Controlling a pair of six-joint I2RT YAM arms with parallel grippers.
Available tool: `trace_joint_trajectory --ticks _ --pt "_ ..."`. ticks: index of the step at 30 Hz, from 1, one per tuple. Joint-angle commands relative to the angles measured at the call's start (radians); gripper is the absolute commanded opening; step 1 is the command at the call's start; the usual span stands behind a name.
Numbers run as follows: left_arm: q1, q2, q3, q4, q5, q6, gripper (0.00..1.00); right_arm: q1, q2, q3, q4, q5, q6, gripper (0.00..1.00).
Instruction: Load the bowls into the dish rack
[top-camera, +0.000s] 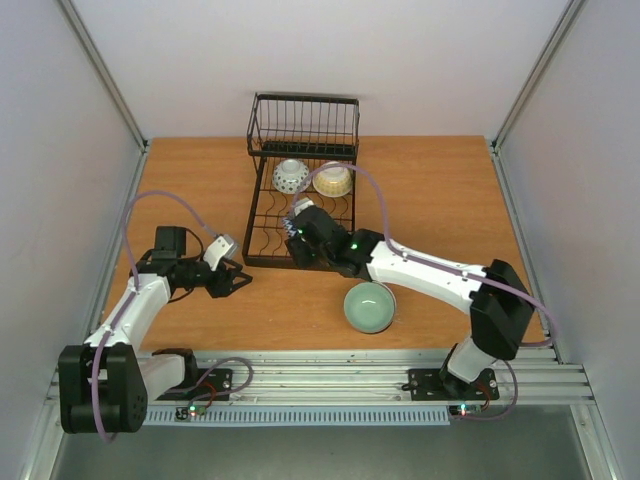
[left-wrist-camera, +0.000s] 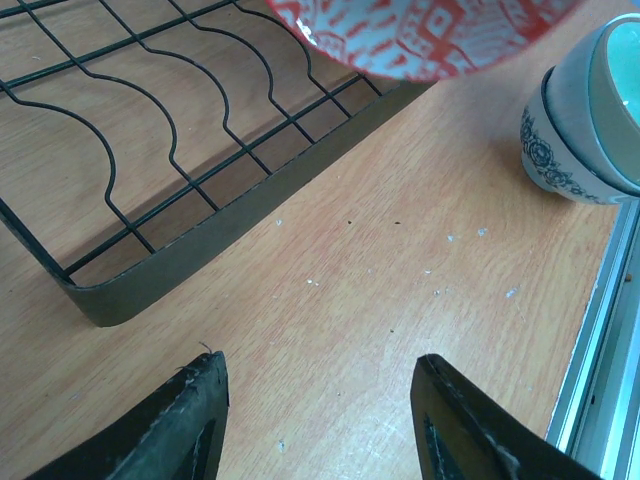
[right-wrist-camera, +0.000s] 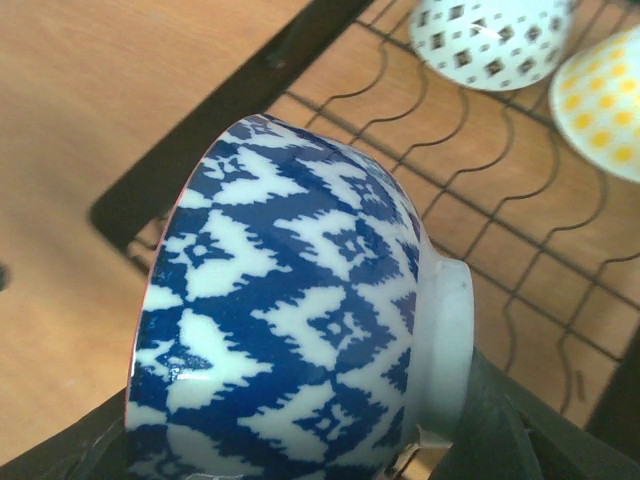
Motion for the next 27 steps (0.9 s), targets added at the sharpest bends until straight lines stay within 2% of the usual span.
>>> trace_joint_trajectory --ticks 1,16,27 --pt "0.004 -0.02 -0.014 0.033 -0.003 0.0 0.52 0.0 0.086 0.13 -0.082 0.219 -0.057 0.01" --pt "0.003 0.001 -0.014 0.042 -0.007 0.001 0.52 0.0 0.42 0.411 -0.322 0.651 -0.132 0.01" --pt "0.003 0.009 -0.009 0.033 0.0 0.007 0.52 -0.009 0.619 0.586 -0.508 0.784 -0.121 0.01"
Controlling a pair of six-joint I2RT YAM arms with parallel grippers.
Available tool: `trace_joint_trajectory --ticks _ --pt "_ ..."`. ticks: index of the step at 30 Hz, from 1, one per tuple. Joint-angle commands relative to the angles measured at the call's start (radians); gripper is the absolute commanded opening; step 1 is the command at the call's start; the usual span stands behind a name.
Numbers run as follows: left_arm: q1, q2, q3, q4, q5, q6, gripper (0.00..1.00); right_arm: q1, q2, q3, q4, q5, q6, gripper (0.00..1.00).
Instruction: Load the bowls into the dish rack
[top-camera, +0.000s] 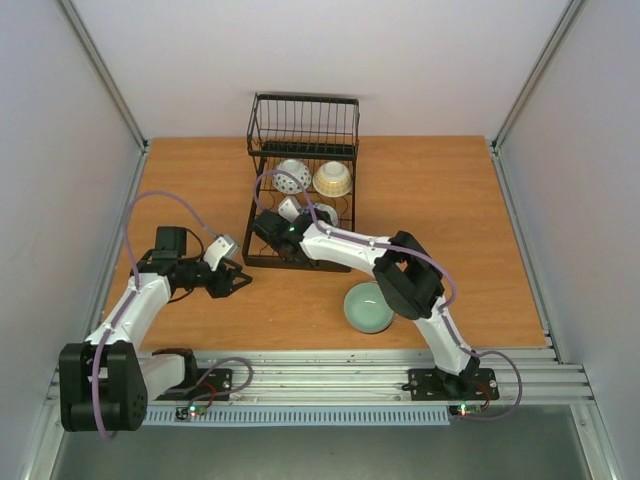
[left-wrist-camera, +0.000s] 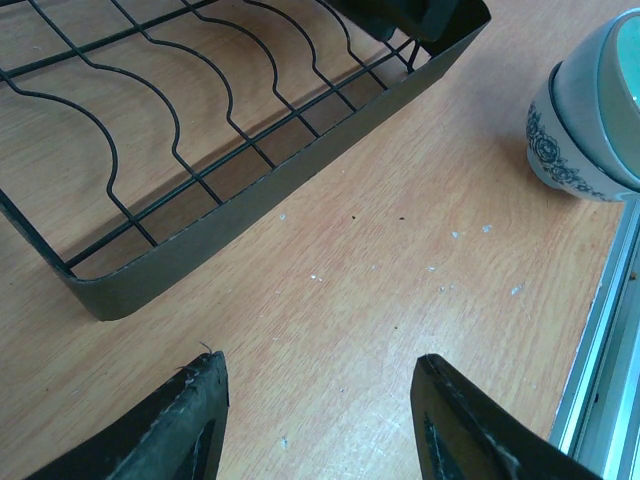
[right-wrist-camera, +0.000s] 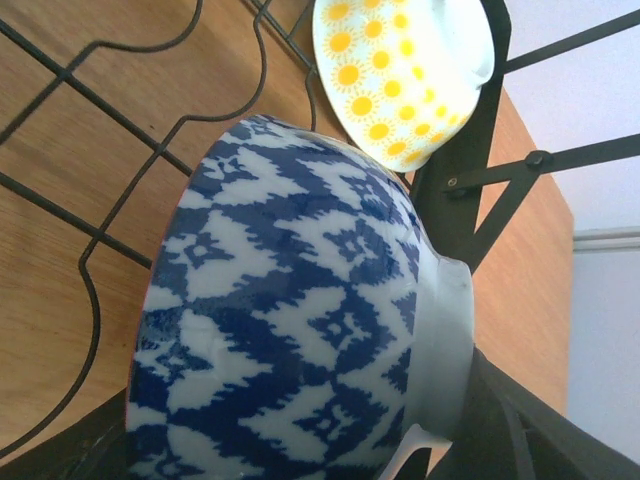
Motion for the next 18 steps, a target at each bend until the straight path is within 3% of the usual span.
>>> trace_joint_trajectory --ticks 1,12,18 --pt "0.003 -0.002 -0.007 0.029 0.007 0.007 0.52 -0.011 0.055 0.092 -0.108 0.117 0.019 0.01" --pt "0.002 -0.006 -0.006 0.025 0.01 0.014 0.51 -0.043 0.166 0.193 -0.248 0.134 0.062 0.02" --pt "0.003 -0.007 -0.005 0.021 0.012 0.015 0.52 -0.05 0.199 0.226 -0.293 0.135 0.09 0.13"
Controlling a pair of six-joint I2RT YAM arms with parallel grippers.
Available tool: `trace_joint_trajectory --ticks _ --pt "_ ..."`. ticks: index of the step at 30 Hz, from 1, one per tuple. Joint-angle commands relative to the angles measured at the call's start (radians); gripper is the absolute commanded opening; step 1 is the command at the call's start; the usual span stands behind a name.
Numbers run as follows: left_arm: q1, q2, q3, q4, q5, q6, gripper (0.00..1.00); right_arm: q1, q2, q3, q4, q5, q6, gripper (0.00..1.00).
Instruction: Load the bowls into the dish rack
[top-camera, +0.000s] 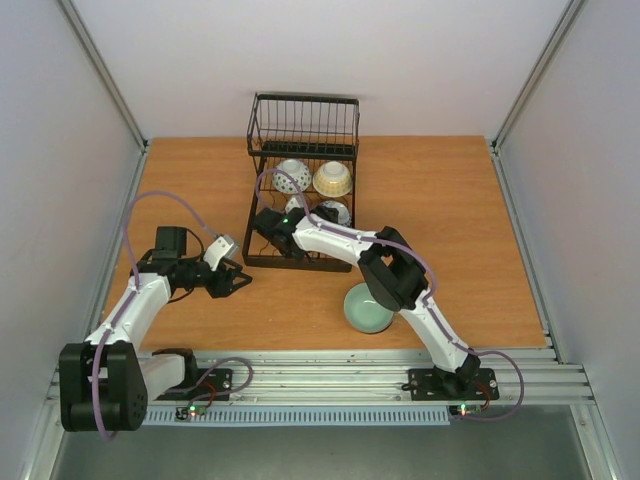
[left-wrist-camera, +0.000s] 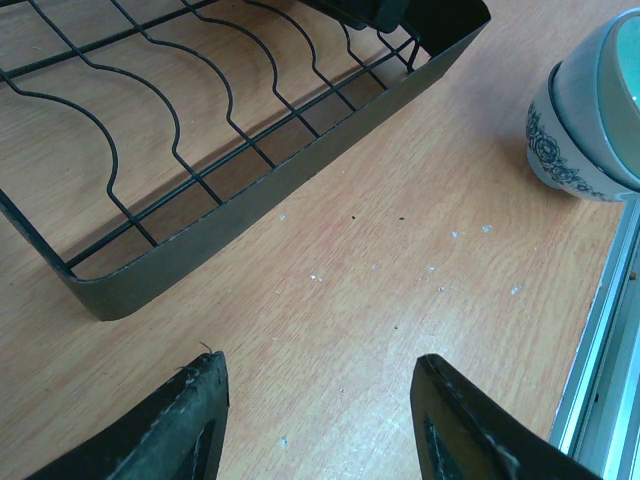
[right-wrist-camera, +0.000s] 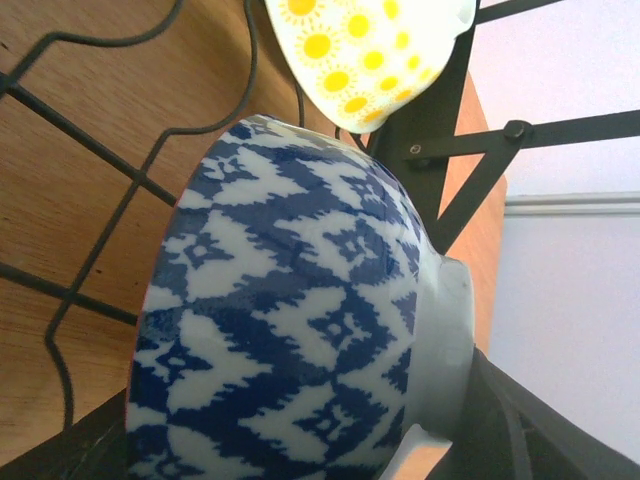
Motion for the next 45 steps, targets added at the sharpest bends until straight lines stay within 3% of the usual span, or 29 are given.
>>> trace_joint_trajectory --ticks 1,5,12,20,25,34,45 --pt "0.004 -0.007 -0.006 0.022 0.01 0.015 0.51 -0.009 0.027 0.038 -0.06 0.021 0.041 0.14" --pt "0.003 -0.006 -0.006 0.022 0.012 0.014 0.52 -0.011 0.029 0.038 -0.064 0.008 0.039 0.24" --pt "0.004 -0.006 -0.005 0.021 0.01 0.015 0.52 -0.01 0.027 0.035 -0.05 -0.002 0.03 0.66" --pt "0.004 -0.004 -0.005 0.022 0.01 0.016 0.52 -0.009 -0.004 0.0 0.012 -0.042 0.005 0.94" --pt "0.003 -0.003 -0.005 0.022 0.01 0.017 0.52 -0.007 -0.037 -0.034 0.055 -0.069 -0.018 0.99" --pt "0.003 -0.003 -0.005 0.02 0.012 0.02 0.52 0.01 -0.202 -0.175 0.245 -0.234 -0.088 0.99" --pt "0.003 -0.007 -0.004 0.018 0.012 0.021 0.52 0.01 -0.374 -0.294 0.324 -0.385 -0.076 0.99"
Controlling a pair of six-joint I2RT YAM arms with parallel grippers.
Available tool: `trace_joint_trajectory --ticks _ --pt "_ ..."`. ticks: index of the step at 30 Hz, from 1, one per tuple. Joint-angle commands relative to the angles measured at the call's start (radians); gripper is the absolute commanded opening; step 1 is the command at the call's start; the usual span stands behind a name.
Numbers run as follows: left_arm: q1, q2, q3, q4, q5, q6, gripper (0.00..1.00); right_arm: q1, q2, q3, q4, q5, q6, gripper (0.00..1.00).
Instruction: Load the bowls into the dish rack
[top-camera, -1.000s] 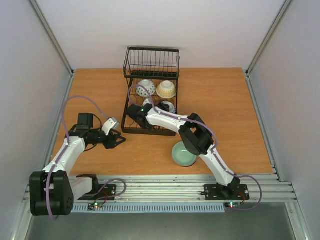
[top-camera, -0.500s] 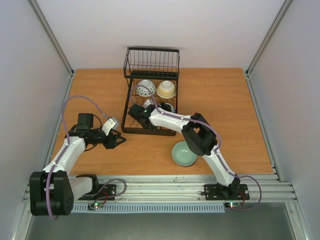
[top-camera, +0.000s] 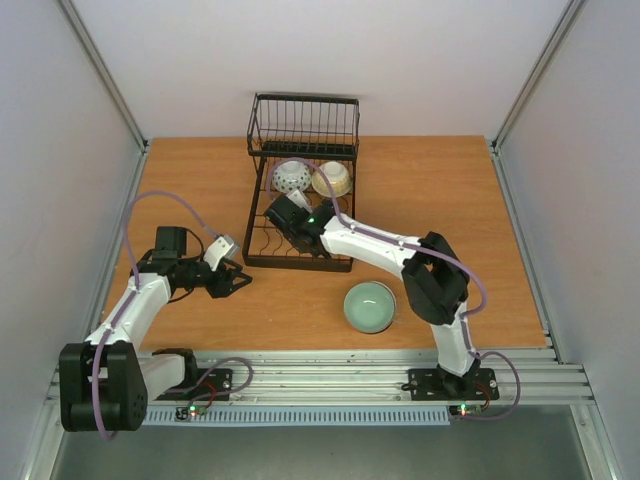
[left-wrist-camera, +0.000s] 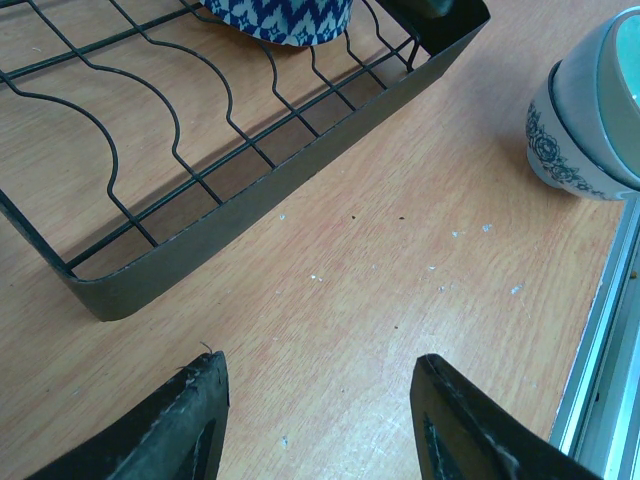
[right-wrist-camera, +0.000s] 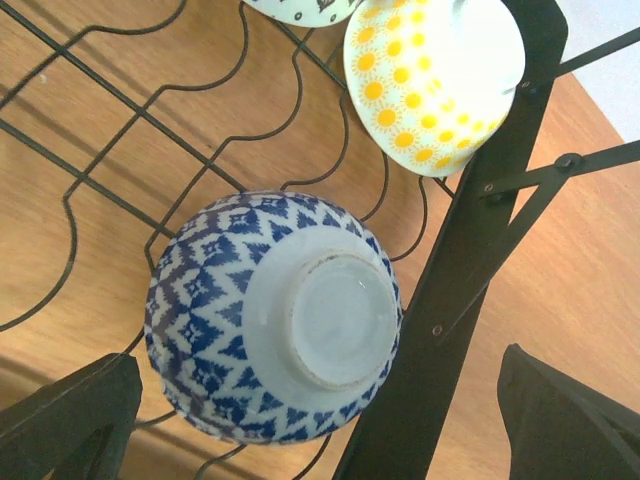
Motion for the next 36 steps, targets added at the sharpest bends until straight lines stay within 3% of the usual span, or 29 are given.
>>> trace_joint_trajectory --ticks 1,10,17,24,27,32,36 --pt "0.004 -0.007 -0.005 0.019 0.013 0.017 0.52 0.007 -0.11 -0.069 0.065 -0.104 0.012 0.99" --pt "0.003 -0.022 -0.009 0.019 0.013 0.012 0.52 0.007 -0.43 -0.256 0.123 -0.401 0.08 0.98" --pt "0.004 -0.03 -0.013 0.024 0.012 0.008 0.52 0.007 -0.651 -0.403 0.107 -0.495 0.151 0.93" --pt "0.003 -0.041 -0.019 0.019 0.009 0.01 0.52 0.007 -0.849 -0.532 0.019 -0.508 0.24 0.73" --pt "0.003 -0.038 -0.019 0.021 0.007 0.008 0.52 0.007 -0.912 -0.572 -0.043 -0.453 0.28 0.61" --pt "0.003 -0.028 -0.019 0.023 0.007 0.008 0.52 0.009 -0.978 -0.637 -0.211 -0.293 0.384 0.49" --pt "0.003 -0.015 -0.014 0.024 0.005 0.008 0.51 0.01 -1.028 -0.73 -0.24 -0.295 0.462 0.41"
